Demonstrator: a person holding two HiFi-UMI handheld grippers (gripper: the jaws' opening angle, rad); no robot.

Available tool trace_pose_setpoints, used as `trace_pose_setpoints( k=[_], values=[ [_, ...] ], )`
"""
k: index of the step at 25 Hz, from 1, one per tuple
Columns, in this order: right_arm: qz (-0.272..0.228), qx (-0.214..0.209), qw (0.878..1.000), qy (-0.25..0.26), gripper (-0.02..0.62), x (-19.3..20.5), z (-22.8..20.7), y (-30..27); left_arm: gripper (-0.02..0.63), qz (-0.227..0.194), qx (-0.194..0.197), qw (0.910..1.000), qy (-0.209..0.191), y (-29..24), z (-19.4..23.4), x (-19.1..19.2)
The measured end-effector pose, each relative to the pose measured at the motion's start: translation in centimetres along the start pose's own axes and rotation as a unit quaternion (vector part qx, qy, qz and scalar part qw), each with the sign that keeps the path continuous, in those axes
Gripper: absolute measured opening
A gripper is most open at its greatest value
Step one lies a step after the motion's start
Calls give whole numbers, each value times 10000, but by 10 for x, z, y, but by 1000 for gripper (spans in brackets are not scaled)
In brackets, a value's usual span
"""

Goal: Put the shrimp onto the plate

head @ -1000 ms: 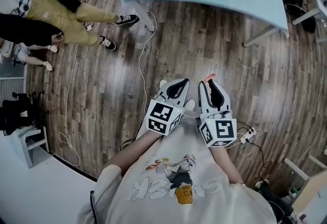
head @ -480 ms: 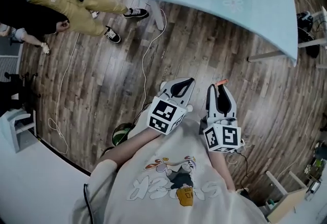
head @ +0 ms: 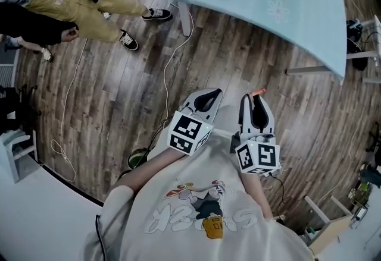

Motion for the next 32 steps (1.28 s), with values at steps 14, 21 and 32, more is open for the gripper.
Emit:
trace_pose_setpoints(
  k=[14,21,32],
  values=[
    [-20,6,9989,-476,121,-31,-106,-64,8,270,-26,9996,-68,-113,3,-45],
    [-46,-150,9990,-423,121,-76,-202,-116,8,274,-310,9984,-376,-210,-10,-105],
    [-68,-595,9977,-309,121,-127,-326,-171,8,257,-645,9961,-549,-325,-32,-173]
  ],
)
Point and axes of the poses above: the fingertips, and each gripper's own axes: y backward along the fingers, z to its left, x out of its underside, the point moved 1 cm from there along y, backward along the fingers, and after that the axes turned 7 degrees about z, right-handed, at the moved point
